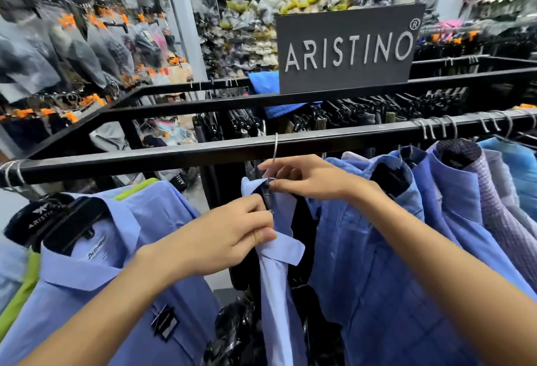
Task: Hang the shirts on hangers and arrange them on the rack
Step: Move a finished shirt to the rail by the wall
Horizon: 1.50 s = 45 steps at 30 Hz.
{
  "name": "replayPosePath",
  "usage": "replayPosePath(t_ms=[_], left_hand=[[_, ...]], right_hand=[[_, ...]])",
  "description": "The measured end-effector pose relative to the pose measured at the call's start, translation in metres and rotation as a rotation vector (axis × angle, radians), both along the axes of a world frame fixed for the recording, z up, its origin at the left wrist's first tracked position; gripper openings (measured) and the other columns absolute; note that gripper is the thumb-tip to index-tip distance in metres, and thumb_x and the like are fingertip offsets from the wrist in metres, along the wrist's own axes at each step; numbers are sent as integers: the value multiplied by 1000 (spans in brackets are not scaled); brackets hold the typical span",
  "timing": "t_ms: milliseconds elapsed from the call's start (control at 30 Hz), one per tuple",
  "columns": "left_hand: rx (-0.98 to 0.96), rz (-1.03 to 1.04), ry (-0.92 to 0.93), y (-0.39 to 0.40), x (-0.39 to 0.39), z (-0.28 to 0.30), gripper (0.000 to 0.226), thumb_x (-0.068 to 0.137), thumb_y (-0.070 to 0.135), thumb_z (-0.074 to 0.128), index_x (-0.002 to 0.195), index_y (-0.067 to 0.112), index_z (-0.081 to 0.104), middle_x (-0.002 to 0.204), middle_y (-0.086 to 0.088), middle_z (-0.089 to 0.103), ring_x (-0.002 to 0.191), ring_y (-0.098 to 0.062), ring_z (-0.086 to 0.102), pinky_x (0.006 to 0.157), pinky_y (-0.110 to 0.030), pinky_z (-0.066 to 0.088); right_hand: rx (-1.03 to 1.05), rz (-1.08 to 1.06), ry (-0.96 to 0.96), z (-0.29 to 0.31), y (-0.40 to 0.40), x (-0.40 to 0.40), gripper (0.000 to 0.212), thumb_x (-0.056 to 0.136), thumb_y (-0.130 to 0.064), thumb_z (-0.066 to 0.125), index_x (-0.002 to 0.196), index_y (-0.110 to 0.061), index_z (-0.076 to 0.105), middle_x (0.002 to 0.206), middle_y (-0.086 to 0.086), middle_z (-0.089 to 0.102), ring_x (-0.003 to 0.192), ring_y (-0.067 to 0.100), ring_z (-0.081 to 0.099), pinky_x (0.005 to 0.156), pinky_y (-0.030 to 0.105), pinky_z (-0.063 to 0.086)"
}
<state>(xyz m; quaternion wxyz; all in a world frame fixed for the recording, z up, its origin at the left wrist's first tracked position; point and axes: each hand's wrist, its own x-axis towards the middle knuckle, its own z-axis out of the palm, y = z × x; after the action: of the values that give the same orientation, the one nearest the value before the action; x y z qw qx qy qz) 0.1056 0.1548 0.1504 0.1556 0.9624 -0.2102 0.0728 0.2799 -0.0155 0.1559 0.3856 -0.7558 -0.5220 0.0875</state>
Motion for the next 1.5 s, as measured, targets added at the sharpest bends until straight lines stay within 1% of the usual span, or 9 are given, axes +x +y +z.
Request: replayPosePath(t_ms=[267, 467, 633, 733, 967, 1067, 1233, 1333, 1500], left_hand=[[134, -12, -111, -3, 3, 9, 32, 99, 48, 45, 78, 26, 52, 87, 9, 47, 77, -14, 48, 76, -29, 38], [59, -32, -19, -7, 4, 9, 34, 99, 46, 49, 78, 19, 51, 87, 5, 45, 80, -9, 43, 73, -26, 39], [63, -38, -35, -16, 6, 15, 40, 97, 48, 43, 73, 17, 46, 83, 1, 43, 76, -13, 40, 71, -27, 35], [123, -57, -30, -26, 11, 23, 38, 99, 48, 44, 72, 21, 43, 81, 2, 41, 74, -15, 38, 70, -28, 32], [294, -129, -106, -22, 8, 25, 30, 100, 45, 41, 79, 24, 44, 82, 4, 38, 76, -15, 34, 87, -33, 38], [276, -107, -51, -22, 4, 21, 25, 99, 50, 36, 81, 32, 34, 86, 9, 33, 78, -15, 36, 67, -36, 40], [416, -121, -187, -18, -1, 14, 33, 100, 51, 30, 89, 29, 52, 87, 6, 52, 69, -22, 54, 57, -33, 40], [449, -109, -142, -16, -10, 11, 45, 100, 52, 23, 92, 26, 60, 89, 4, 54, 74, -24, 59, 59, -38, 47], [492, -40, -73, -17, -17, 8, 29, 104, 42, 38, 96, 21, 56, 95, 0, 53, 82, -27, 58, 64, -41, 42]], right_hand=[[-78, 25, -111, -9, 2, 12, 33, 98, -14, 67, 131, -15, 67, 97, -25, 63, 85, -2, 59, 77, 7, 42], [61, 33, -3, -22, 1, 14, 15, 103, -15, 60, 112, -20, 71, 118, 4, 72, 115, 15, 65, 95, 19, 48], [-80, 53, 85, -6, -12, 20, 27, 106, -23, 53, 110, -5, 72, 97, -3, 70, 91, 0, 57, 85, 22, 48], [-112, 85, 258, 2, -11, 15, 37, 109, -23, 46, 88, -26, 76, 83, -16, 71, 79, -7, 59, 77, 14, 45], [-125, -72, 524, -14, 3, 24, 29, 95, -28, 64, 69, -18, 70, 73, 4, 64, 68, 15, 57, 67, 29, 47], [-156, -121, 609, -17, 12, 23, 26, 90, -28, 75, 78, -6, 69, 71, 10, 65, 59, 15, 59, 56, 25, 49], [-148, -201, 358, -16, 27, 29, 32, 87, -28, 81, 74, -1, 67, 67, -1, 63, 56, -3, 53, 57, 9, 42], [-149, -333, 147, -17, 26, 33, 28, 83, -37, 83, 68, -20, 68, 61, -12, 62, 52, -8, 51, 56, 6, 39], [-116, -305, 51, -27, 32, 39, 34, 83, -36, 83, 59, -23, 62, 56, -14, 59, 52, -4, 49, 55, 11, 38]])
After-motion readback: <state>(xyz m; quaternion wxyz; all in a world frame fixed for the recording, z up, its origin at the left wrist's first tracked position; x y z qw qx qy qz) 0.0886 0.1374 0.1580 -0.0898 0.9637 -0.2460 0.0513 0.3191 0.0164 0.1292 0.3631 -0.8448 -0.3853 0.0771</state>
